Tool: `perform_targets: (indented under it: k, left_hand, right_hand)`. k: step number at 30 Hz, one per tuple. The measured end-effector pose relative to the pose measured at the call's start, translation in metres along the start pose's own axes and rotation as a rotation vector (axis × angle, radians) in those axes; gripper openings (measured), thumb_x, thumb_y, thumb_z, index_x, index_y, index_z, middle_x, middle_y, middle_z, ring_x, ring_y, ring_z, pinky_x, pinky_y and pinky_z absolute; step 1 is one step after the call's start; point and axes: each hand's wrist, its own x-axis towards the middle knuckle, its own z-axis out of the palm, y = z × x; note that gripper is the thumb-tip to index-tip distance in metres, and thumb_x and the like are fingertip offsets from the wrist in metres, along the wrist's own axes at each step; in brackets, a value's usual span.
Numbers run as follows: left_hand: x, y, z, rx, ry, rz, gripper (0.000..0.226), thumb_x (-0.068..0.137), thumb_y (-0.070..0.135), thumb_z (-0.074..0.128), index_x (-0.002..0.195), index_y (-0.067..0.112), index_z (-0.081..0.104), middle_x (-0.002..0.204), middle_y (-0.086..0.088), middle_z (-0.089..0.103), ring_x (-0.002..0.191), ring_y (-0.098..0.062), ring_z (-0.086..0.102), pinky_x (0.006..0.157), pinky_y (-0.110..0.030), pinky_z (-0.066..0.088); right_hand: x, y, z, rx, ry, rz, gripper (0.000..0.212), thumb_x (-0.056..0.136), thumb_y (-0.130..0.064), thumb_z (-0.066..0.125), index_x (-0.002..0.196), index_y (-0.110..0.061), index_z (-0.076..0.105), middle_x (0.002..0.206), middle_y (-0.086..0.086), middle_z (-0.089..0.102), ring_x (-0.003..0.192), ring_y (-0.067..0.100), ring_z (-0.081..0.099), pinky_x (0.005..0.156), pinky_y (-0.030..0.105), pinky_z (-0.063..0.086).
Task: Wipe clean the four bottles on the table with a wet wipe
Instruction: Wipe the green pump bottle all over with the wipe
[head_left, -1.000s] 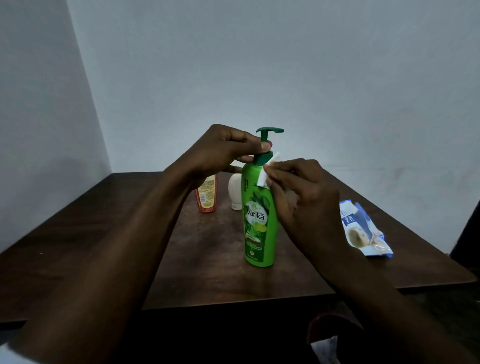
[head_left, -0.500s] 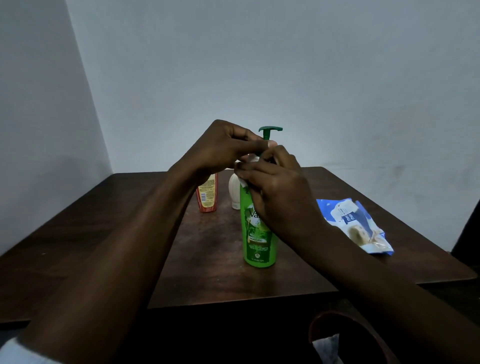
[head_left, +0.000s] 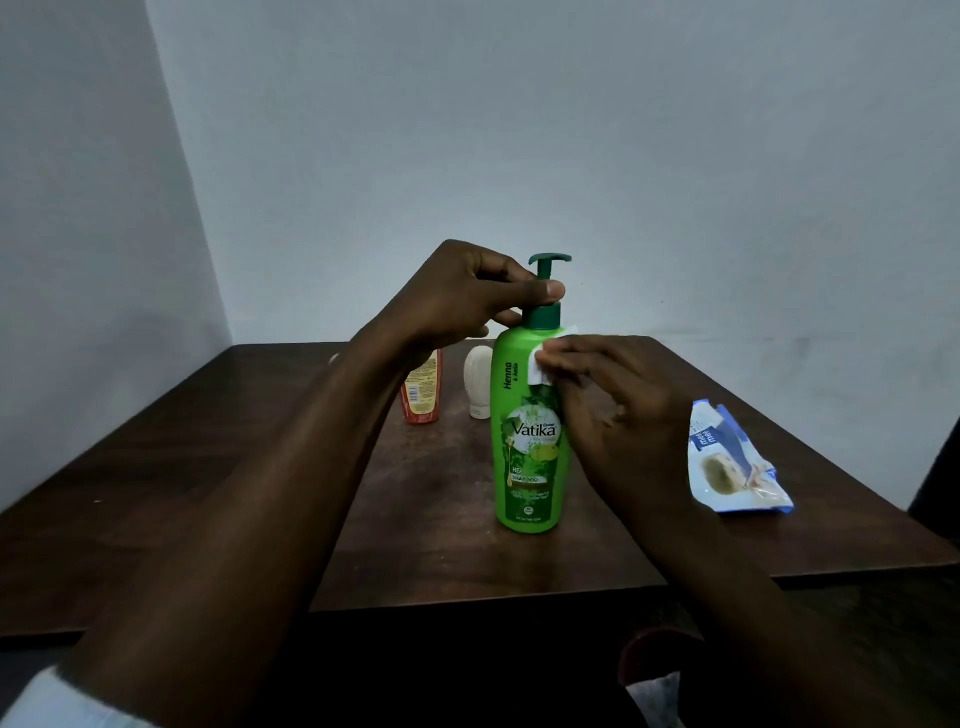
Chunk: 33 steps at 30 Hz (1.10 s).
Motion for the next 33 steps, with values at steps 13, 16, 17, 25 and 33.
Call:
perform_targets:
  k: [13,16,17,25,33]
  left_hand:
    - [0.008,-0.016,0.01,-0.17,-0.002,-0.02,0.017,0.087,0.038,0.074,0.083,0.021,0.07,0.095,0.003,0.075,0.077,-0.008,0.068,0.068,-0.031,0.058]
    - [0.013,-0.02,0.01,-0.207,0.003,-0.031,0.02,0.09,0.037,0.071,0.092,0.017,0.066,0.106,-0.002,0.077,0.081,-0.013,0.072,0.067,-0.031,0.057]
    - [0.015,-0.022,0.01,-0.223,0.004,-0.037,0.02,0.091,0.036,0.07,0.094,0.016,0.066,0.107,-0.003,0.077,0.079,-0.012,0.072,0.064,-0.028,0.057]
    - [0.031,-0.04,0.006,-0.291,0.041,-0.109,0.022,0.09,0.039,0.071,0.08,0.022,0.061,0.111,-0.007,0.075,0.08,-0.014,0.07,0.057,-0.026,0.054]
    - [0.038,-0.049,0.009,-0.332,0.084,-0.131,0.022,0.089,0.039,0.071,0.091,0.018,0.064,0.104,-0.003,0.077,0.068,-0.01,0.068,0.055,-0.023,0.052]
  right_hand:
    - [0.004,0.02,0.005,0.119,0.056,0.243,0.018,0.087,-0.008,0.076,0.105,-0.011,0.076,0.106,0.003,0.069,0.104,0.011,0.066,0.086,0.038,0.056]
    - [-0.008,0.029,0.008,0.116,-0.012,0.229,0.018,0.086,-0.007,0.077,0.103,-0.01,0.076,0.107,0.003,0.066,0.106,0.011,0.064,0.09,0.035,0.054]
    - [-0.013,0.031,0.009,0.111,-0.032,0.226,0.017,0.086,-0.007,0.077,0.103,-0.01,0.076,0.107,0.002,0.065,0.106,0.01,0.063,0.09,0.032,0.054]
    - [-0.054,0.03,0.009,0.09,-0.191,0.285,0.018,0.083,-0.004,0.078,0.097,-0.015,0.078,0.101,-0.004,0.067,0.101,0.0,0.064,0.086,0.022,0.053]
    - [-0.084,0.026,-0.009,0.042,-0.419,0.365,0.017,0.079,-0.013,0.082,0.087,-0.026,0.074,0.093,-0.018,0.067,0.093,-0.001,0.063,0.081,0.015,0.048]
